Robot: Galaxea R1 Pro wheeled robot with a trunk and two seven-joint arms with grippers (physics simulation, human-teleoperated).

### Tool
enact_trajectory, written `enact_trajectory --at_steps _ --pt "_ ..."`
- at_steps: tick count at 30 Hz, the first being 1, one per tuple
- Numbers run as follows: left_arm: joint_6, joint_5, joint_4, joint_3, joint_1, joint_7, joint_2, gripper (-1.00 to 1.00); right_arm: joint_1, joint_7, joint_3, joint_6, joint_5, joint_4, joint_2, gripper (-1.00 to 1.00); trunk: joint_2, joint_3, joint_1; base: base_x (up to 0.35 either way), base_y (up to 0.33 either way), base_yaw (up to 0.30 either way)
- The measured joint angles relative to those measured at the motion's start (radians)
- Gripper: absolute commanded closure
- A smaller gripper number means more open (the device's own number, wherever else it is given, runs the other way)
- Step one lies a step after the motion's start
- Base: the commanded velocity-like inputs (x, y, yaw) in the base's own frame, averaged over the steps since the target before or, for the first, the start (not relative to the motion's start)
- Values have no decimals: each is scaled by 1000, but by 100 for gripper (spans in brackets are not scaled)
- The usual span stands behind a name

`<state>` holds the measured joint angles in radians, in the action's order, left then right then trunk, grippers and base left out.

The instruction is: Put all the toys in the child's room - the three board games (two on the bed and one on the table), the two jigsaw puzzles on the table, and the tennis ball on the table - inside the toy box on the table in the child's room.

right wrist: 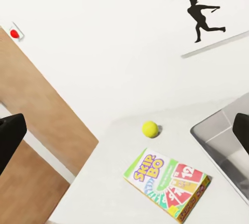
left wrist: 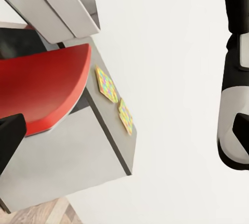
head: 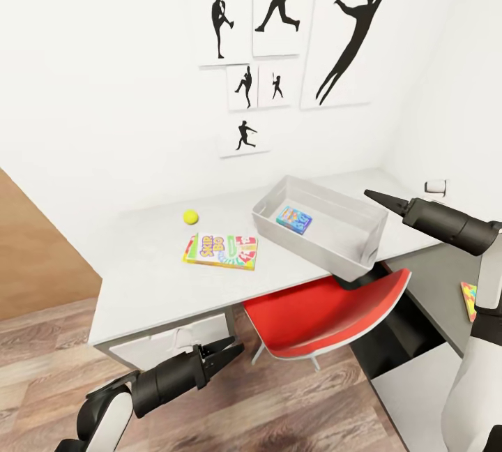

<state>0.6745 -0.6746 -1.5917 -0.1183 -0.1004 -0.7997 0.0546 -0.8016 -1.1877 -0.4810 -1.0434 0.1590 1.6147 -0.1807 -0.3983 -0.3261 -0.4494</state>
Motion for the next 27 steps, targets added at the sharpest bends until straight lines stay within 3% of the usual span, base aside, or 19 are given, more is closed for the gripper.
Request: enact_trajectory --at_steps 27 --pt "2 -1 1 -1 0 2 -2 -100 5 0 21 0 2 -1 0 -100 0 45 0 0 0 0"
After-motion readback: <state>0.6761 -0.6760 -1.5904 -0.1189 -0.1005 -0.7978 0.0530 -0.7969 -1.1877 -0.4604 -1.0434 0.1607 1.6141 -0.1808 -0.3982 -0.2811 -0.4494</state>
